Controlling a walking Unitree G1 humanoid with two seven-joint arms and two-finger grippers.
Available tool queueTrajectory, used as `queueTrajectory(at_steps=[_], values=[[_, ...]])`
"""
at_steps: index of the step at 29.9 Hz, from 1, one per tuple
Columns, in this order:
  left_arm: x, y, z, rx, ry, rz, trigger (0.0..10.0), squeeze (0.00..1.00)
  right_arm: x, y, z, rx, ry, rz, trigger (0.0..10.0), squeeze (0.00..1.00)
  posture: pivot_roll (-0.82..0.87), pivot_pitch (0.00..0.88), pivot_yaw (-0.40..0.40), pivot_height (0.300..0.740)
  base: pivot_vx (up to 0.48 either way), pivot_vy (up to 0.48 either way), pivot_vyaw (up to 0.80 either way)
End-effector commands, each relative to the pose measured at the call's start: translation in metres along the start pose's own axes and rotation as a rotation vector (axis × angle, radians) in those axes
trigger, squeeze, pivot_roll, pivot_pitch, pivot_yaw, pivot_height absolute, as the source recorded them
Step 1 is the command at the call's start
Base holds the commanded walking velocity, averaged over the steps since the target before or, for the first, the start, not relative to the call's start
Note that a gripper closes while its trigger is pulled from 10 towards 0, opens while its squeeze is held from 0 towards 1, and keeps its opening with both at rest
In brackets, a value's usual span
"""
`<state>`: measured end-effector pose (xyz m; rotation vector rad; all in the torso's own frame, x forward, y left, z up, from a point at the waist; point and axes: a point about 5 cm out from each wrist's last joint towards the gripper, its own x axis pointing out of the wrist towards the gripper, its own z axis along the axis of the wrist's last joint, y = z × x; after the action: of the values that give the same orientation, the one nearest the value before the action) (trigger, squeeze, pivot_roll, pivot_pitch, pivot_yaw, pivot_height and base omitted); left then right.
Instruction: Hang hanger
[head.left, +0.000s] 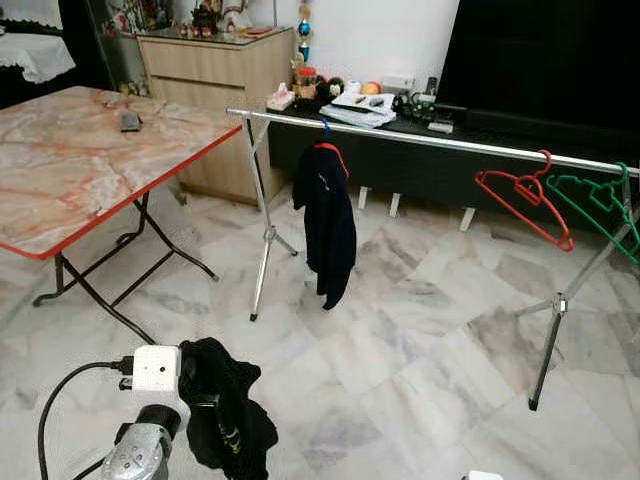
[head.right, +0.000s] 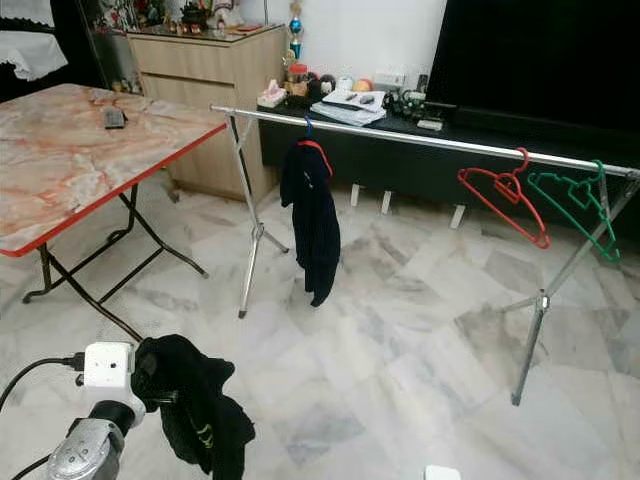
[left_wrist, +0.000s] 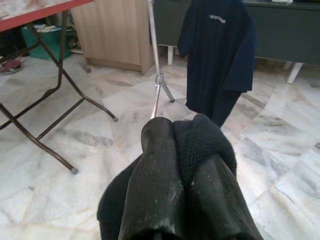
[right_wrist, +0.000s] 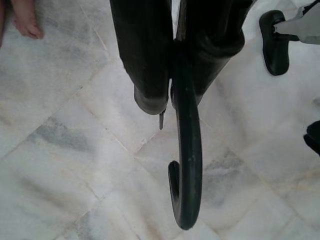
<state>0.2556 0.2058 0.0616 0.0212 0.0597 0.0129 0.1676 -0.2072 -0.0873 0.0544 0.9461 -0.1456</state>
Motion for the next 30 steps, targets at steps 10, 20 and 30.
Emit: queueTrajectory(at_steps=[10,20,30], values=[[0.0082,-0.0081,0.0109,0.038,-0.024,-0.044,10.0,0.00,-0.0011,-0.0052,-0.0051,0.033,0.028,-0.017,10.0,0.00,0.10,0.000,0.012,0.740,0.000,0.266,0.00],[0.0099,-0.0078,0.0135,0.038,-0.023,-0.041,10.0,0.00,-0.0003,-0.0032,-0.0024,0.046,0.022,-0.016,10.0,0.00,0.10,0.000,0.014,0.740,0.000,0.319,0.00],[0.0115,-0.0063,0.0175,0.033,-0.032,-0.033,10.0,0.00,0.0005,-0.0034,0.0017,0.062,0.007,-0.023,10.0,0.00,0.12,0.000,0.010,0.740,0.000,0.326,0.00]])
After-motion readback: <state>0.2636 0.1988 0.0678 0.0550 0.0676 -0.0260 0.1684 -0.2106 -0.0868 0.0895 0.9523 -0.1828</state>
